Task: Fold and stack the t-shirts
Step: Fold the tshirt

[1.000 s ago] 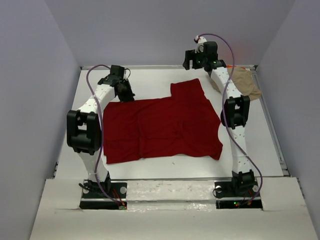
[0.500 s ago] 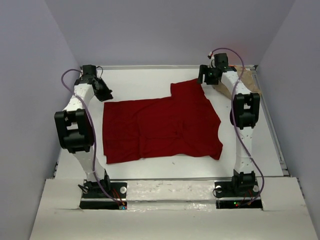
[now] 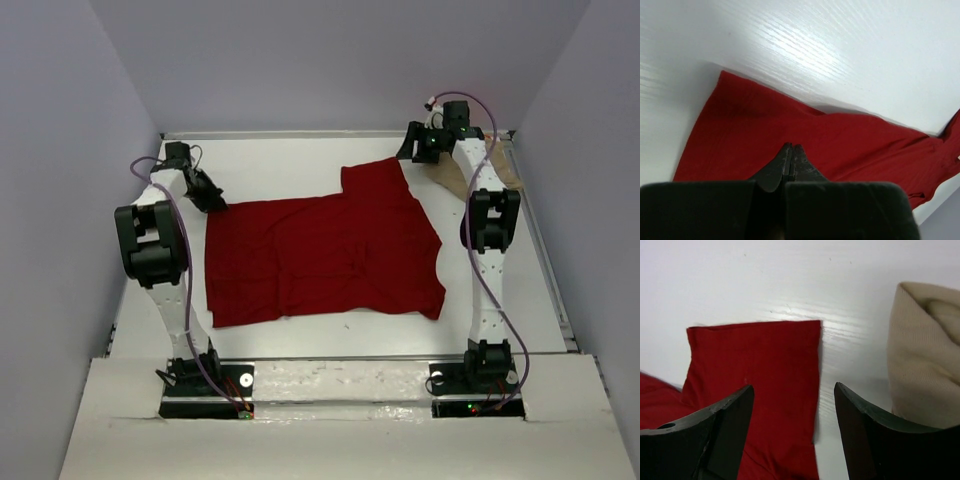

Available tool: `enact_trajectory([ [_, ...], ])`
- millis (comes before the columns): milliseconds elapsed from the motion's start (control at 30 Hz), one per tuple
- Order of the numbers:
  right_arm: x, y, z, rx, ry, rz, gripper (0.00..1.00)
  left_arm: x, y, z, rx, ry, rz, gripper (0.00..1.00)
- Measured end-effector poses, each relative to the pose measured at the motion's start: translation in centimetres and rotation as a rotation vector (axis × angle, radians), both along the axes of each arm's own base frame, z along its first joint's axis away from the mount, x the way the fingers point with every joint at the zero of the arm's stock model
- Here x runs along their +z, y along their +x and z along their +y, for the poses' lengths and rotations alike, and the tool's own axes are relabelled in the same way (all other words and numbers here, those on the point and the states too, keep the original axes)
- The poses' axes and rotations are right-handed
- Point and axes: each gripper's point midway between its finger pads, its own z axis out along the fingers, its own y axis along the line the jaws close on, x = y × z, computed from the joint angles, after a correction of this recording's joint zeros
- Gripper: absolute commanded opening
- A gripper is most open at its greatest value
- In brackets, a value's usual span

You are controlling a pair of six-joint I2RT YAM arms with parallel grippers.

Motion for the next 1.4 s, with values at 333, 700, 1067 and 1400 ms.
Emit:
enact_trajectory([
  [333,-3.1,-1.2,-0.1,0.012,0.058,0.101,0.7,1.0,1.1,2.4,0.056,0.008,-0.03,0.01],
  [700,-3.9,-0.2,1.5,0.067,0.187,0.099,0.64,3.6,-0.2,3.2,0.083,0.045,-0.071,0.02],
  [1067,-3.5,-0.7,2.9,0.093,0.294,0.137,0.53,9.3,-1.9,3.5,0.09,0.11,-0.2,0.02],
  [1400,-5.1,-1.7,3.3,0.103,0.318,0.189,0.19,6.9,-2.3,4.2,0.11,0.145,-0.121,0.0],
])
